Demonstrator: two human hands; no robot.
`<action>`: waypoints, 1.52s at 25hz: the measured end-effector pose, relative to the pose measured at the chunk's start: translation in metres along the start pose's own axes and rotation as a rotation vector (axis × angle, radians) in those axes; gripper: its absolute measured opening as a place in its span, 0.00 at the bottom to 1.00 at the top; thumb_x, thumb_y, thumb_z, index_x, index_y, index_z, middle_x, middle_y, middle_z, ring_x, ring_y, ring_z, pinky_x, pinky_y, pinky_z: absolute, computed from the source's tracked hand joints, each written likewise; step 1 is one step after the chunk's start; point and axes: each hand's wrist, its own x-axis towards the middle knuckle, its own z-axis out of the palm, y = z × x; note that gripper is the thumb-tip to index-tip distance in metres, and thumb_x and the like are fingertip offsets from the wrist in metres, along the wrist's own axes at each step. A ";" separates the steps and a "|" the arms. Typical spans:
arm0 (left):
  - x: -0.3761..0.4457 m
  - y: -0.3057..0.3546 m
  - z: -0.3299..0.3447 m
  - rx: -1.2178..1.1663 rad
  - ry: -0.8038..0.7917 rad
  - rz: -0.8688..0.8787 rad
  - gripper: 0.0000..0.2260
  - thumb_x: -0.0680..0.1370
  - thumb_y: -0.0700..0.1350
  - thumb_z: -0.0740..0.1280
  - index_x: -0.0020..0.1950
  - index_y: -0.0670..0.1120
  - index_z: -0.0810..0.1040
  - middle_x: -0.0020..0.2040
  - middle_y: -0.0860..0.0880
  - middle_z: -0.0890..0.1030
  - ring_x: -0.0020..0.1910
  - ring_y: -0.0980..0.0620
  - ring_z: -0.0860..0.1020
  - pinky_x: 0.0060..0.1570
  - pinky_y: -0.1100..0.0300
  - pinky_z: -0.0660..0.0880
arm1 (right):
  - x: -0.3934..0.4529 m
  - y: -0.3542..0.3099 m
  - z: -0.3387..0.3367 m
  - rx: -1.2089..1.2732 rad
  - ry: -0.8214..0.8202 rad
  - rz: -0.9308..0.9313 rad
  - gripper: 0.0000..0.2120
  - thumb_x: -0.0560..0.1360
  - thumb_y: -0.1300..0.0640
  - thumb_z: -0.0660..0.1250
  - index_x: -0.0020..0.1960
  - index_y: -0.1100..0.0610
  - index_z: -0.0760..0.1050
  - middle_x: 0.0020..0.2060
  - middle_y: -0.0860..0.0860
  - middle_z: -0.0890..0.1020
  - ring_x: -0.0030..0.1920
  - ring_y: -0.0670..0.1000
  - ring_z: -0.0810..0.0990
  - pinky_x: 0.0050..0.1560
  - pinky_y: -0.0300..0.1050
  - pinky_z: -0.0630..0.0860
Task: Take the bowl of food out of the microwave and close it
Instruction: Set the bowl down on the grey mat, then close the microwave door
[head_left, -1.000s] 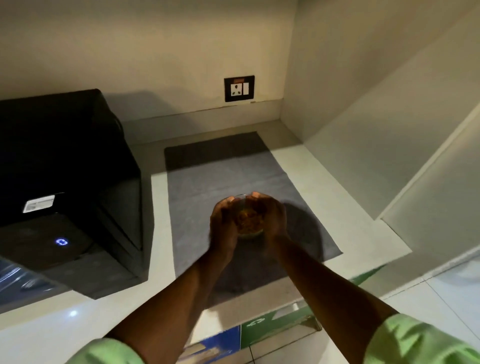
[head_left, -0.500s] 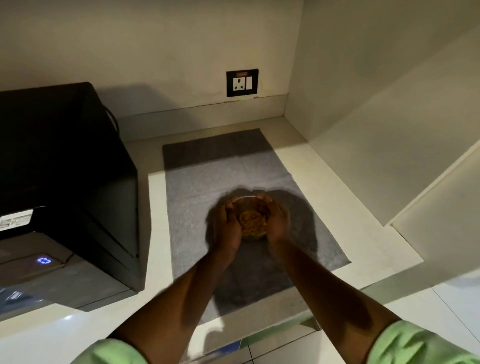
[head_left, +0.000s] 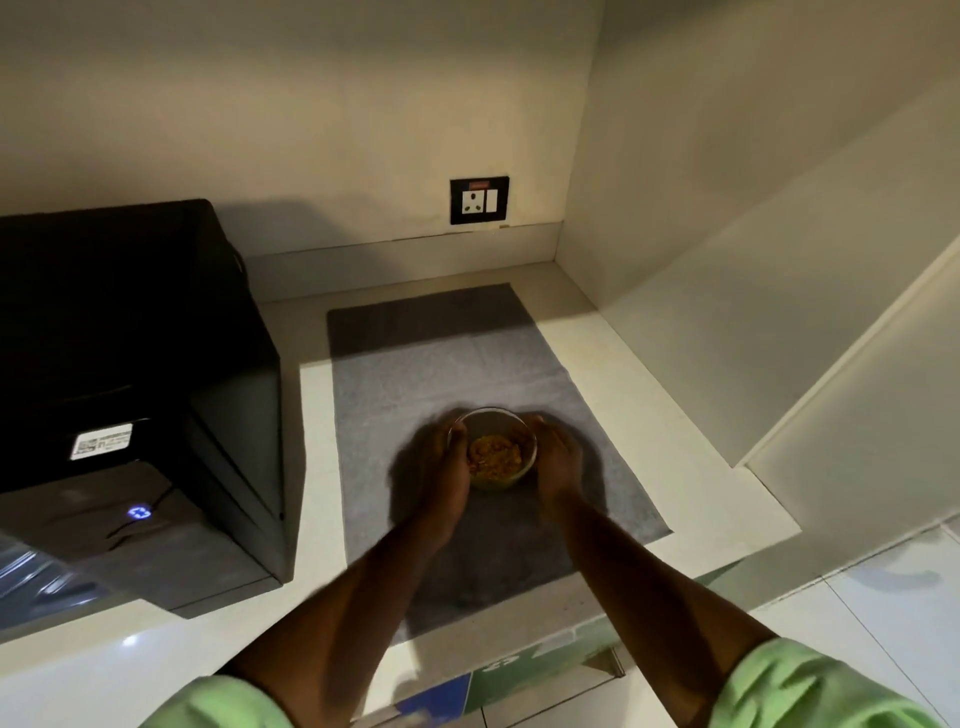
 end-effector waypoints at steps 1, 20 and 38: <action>-0.005 0.002 -0.003 -0.012 -0.010 -0.012 0.17 0.85 0.45 0.54 0.71 0.41 0.71 0.61 0.49 0.72 0.60 0.53 0.70 0.38 0.86 0.62 | -0.002 0.003 -0.005 -0.015 -0.012 -0.011 0.14 0.81 0.50 0.61 0.50 0.52 0.85 0.46 0.50 0.87 0.49 0.49 0.85 0.50 0.45 0.82; -0.200 -0.003 -0.111 -0.019 0.073 -0.037 0.25 0.84 0.51 0.56 0.79 0.45 0.60 0.79 0.43 0.64 0.75 0.42 0.67 0.70 0.53 0.65 | -0.196 -0.083 -0.027 -0.230 -0.298 0.021 0.16 0.74 0.55 0.72 0.60 0.57 0.80 0.51 0.59 0.84 0.45 0.52 0.83 0.47 0.51 0.83; -0.293 -0.055 -0.434 0.537 0.335 0.153 0.30 0.81 0.51 0.64 0.78 0.41 0.59 0.80 0.40 0.60 0.81 0.42 0.53 0.78 0.49 0.54 | -0.343 -0.136 0.142 -0.756 -0.467 -0.807 0.32 0.77 0.52 0.70 0.78 0.55 0.63 0.78 0.54 0.66 0.77 0.56 0.65 0.74 0.51 0.67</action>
